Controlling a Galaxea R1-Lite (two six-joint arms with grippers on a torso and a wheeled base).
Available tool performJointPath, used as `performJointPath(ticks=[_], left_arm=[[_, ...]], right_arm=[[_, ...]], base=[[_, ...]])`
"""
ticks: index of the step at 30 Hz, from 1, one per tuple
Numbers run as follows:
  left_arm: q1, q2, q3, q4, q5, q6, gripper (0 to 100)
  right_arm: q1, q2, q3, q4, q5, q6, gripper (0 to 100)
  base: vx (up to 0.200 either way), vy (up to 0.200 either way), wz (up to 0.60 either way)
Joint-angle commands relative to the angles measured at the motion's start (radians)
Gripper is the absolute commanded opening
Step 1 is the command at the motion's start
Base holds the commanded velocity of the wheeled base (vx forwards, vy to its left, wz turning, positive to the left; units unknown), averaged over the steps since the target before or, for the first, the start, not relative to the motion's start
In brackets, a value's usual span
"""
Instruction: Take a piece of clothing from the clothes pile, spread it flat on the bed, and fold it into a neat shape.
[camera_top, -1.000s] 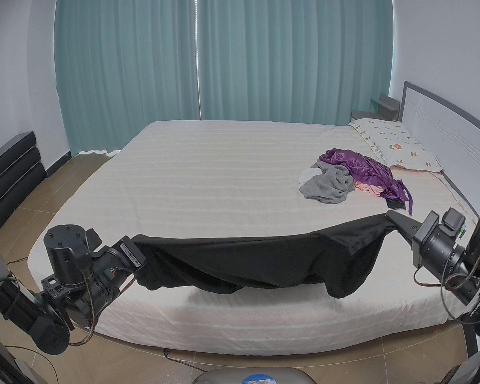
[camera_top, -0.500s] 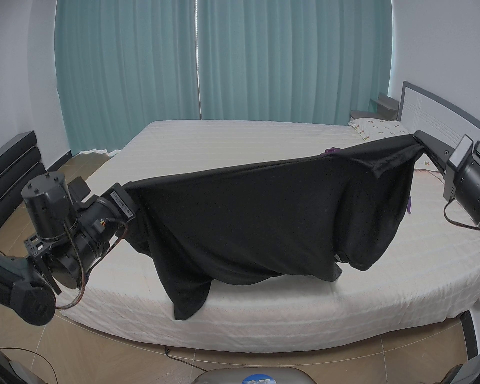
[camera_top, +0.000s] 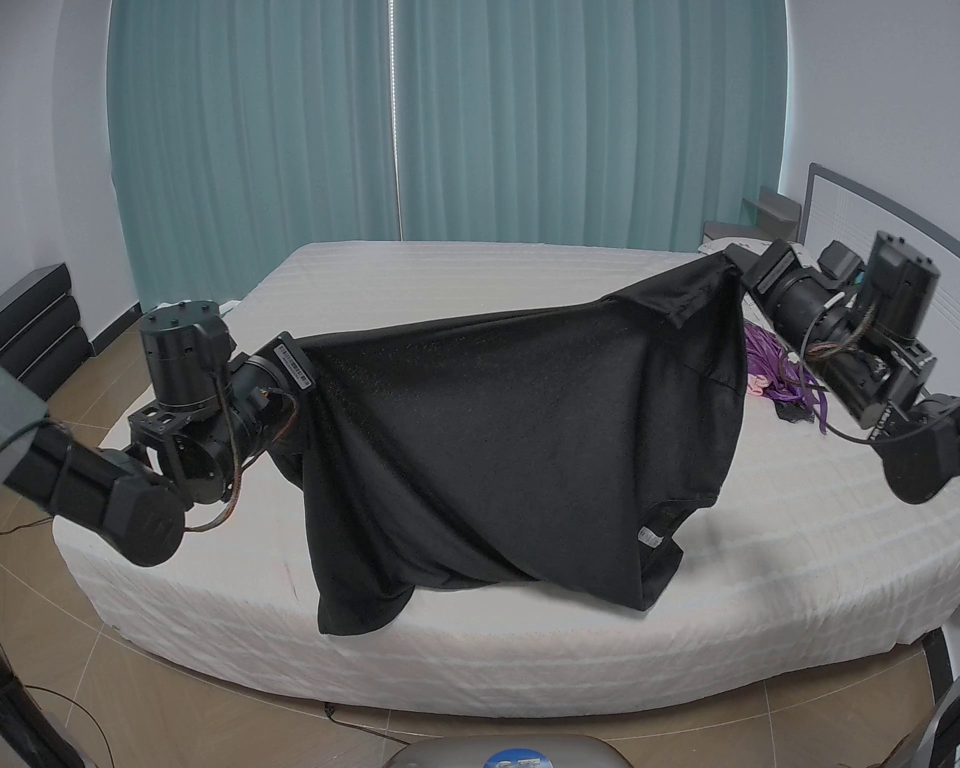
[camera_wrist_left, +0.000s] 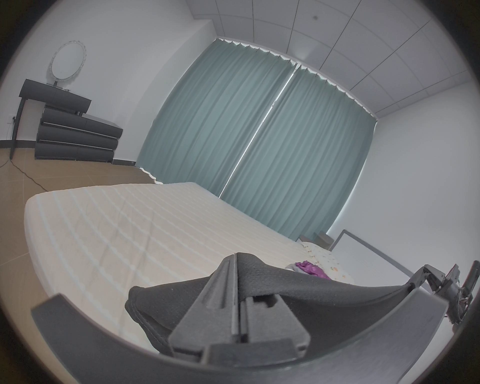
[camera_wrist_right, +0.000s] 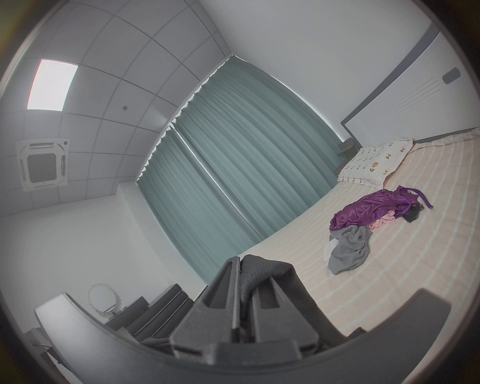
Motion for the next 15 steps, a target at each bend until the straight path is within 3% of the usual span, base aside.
performJointPath(ticks=[1,9,15], left_arm=[[0.042,0.204,-0.112,0.005,-0.003,0.001,0],[0.047,0.377,-0.252,0.004,-0.006,0.011,0],[0.042,0.504,-0.416,0.005,-0.006,0.008,0]], right_arm=[[-0.012,0.217,-0.105,-0.018,-0.01,-0.006,0],[-0.036,0.376,-0.202,-0.016,-0.013,-0.008,0],[-0.058,0.533,-0.337,-0.018,-0.064,-0.008,0]], base=[[0.2,0.0,0.0],[0.2,0.0,0.0],[0.2,0.0,0.0]])
